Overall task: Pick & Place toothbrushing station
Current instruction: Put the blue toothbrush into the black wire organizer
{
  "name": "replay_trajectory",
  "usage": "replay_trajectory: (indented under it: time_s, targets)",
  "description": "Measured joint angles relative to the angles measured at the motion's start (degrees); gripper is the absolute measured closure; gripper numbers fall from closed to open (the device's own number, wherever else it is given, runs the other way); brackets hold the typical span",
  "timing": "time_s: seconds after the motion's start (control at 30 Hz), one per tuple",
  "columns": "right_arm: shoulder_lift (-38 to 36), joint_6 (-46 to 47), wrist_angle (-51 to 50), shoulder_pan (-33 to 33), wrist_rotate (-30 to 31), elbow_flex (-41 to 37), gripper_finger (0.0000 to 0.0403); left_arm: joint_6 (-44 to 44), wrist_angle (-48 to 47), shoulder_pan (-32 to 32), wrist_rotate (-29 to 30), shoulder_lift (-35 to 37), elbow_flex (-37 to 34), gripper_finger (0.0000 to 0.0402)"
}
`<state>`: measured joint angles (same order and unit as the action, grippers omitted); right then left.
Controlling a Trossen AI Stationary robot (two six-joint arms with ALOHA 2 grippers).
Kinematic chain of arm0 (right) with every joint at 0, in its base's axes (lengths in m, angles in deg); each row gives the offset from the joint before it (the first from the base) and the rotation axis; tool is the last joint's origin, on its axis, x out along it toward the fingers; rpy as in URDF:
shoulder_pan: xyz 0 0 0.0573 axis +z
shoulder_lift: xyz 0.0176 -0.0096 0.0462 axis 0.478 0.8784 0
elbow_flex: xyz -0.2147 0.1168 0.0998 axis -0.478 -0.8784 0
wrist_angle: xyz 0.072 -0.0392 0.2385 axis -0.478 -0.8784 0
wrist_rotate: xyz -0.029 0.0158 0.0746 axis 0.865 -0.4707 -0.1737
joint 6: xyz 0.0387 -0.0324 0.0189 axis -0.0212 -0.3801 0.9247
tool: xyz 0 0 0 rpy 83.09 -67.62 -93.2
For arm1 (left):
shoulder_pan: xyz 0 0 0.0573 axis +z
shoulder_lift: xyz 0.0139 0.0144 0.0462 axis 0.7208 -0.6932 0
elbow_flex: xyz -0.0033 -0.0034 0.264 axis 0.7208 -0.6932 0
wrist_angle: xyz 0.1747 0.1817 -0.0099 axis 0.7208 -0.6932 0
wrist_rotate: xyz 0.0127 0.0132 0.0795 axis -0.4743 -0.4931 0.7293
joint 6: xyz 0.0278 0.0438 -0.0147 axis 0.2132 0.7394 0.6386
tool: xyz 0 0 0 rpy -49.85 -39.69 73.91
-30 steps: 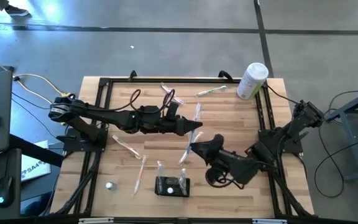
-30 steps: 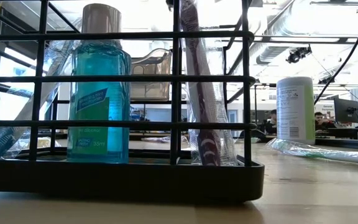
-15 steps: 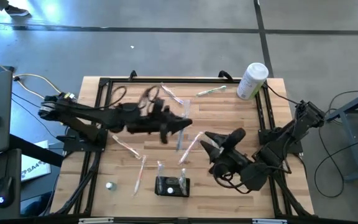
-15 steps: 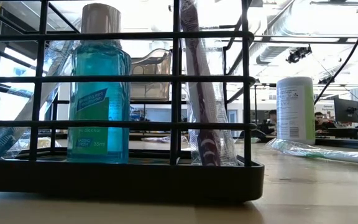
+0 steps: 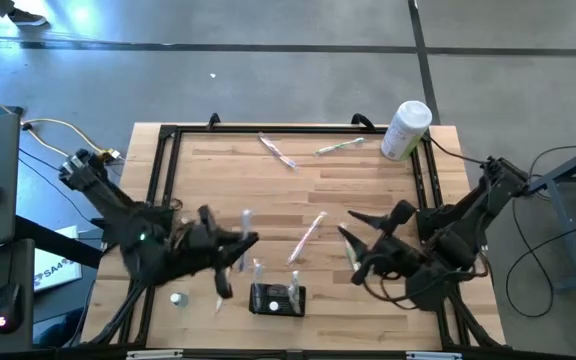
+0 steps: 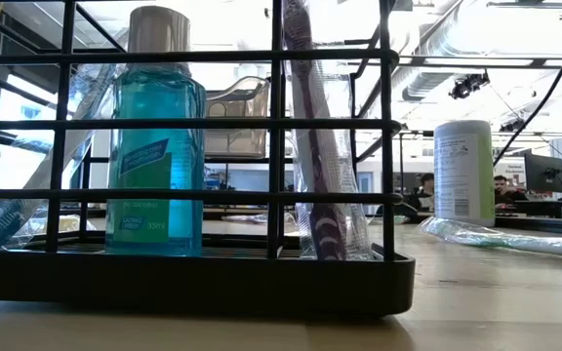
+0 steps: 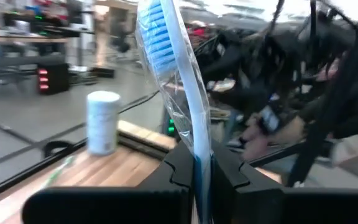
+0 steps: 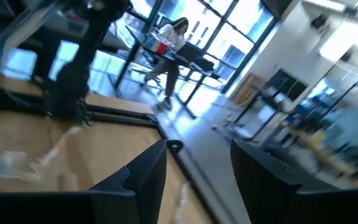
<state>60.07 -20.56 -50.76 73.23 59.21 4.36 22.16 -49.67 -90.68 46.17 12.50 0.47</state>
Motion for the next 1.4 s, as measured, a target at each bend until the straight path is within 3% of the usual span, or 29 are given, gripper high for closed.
replay_trajectory:
  time_s: [0.2, 0.4, 0.7, 1.17, 1.4]
  targets:
    - [-4.98, 16.12, -9.63, -0.25, -4.78, 0.00, 0.0231, -4.79, -1.15, -7.41, 13.48, -6.02, 0.00, 0.0387]
    - [-6.57, 23.02, -13.77, -1.59, -11.41, -0.01, 0.0232, -14.85, -6.55, -8.32, 22.07, -14.32, -0.02, 0.0387]
    - [-6.49, 26.89, -13.85, -1.46, -20.63, -0.02, 0.0232, -40.77, -23.84, -8.34, 22.90, -21.74, -0.02, 0.0387]
    - [-6.49, 27.33, -13.61, -0.03, -21.36, -0.04, 0.0232, -42.46, -26.11, -5.02, 22.45, -26.63, -0.02, 0.0387]
    - [-6.49, 27.15, -13.72, -0.03, -21.45, -0.04, 0.0232, -50.12, -32.30, -4.96, 21.85, -26.63, 0.00, 0.0387]
